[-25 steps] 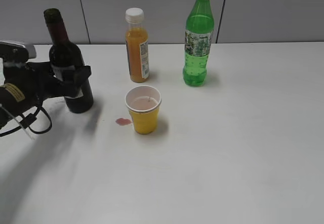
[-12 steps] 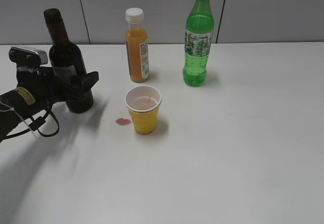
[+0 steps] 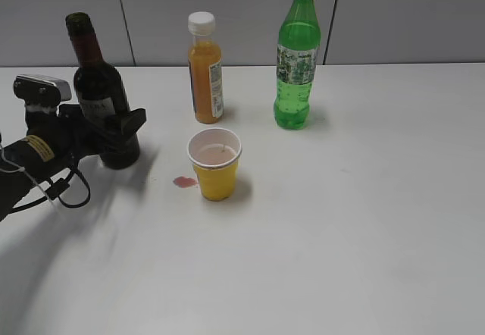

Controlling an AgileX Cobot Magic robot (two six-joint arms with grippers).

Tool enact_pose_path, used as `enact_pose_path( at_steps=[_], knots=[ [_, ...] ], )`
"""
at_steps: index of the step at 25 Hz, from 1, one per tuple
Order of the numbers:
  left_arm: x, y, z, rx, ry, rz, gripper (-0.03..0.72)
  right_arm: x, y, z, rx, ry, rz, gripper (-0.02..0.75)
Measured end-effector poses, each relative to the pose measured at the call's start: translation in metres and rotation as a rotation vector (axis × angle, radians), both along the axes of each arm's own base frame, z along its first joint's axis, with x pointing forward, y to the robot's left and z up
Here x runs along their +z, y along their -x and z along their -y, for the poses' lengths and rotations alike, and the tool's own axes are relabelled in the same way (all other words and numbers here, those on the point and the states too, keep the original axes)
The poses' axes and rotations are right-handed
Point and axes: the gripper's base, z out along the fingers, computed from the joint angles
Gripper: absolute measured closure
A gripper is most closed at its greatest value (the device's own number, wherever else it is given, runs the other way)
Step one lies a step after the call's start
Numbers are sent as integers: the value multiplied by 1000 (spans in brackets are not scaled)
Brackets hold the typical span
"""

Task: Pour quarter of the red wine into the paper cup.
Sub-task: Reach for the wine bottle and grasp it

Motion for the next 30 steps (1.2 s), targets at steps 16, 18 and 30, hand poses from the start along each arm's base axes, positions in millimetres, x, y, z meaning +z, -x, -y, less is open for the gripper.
enact_pose_path(
  at_steps=[16, 18, 30],
  knots=[
    [0, -1, 0, -1, -14, 4, 151, 0, 0, 0, 0, 0, 0, 177],
    [0, -1, 0, 0, -14, 4, 151, 0, 0, 0, 0, 0, 0, 177],
    [23, 3, -2, 72, -164, -97, 161, 0, 0, 0, 0, 0, 0, 178]
  ],
)
